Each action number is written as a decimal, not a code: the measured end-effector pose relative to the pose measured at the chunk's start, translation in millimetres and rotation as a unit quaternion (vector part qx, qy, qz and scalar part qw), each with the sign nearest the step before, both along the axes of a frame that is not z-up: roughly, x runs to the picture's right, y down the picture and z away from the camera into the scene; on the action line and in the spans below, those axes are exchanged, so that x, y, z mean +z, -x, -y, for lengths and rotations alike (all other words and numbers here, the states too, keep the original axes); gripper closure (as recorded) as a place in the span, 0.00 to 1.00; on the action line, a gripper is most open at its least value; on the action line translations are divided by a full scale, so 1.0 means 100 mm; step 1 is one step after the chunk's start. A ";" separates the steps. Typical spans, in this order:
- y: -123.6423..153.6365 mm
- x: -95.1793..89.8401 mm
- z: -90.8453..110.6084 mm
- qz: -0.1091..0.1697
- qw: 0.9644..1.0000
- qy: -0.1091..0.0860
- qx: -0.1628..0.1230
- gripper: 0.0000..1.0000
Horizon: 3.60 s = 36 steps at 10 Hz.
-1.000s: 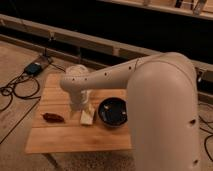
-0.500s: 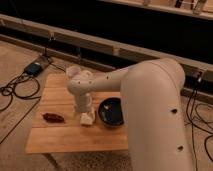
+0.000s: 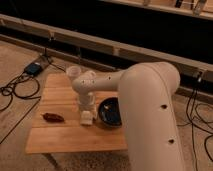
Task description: Place the white sponge in the ceramic cup
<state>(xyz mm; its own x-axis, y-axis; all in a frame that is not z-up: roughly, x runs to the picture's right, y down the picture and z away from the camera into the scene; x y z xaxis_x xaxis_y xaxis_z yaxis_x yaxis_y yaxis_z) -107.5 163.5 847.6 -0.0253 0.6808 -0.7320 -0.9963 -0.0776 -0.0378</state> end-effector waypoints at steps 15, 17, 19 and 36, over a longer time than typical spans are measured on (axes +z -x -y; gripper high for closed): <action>0.06 0.37 0.12 -0.003 1.000 -0.007 -0.029 0.76; 0.05 0.34 0.18 -0.004 1.000 -0.010 -0.025 0.95; 0.02 0.26 0.29 -0.004 0.999 -0.021 -0.024 1.00; 0.52 0.03 2.53 0.175 0.944 -0.270 -0.068 1.00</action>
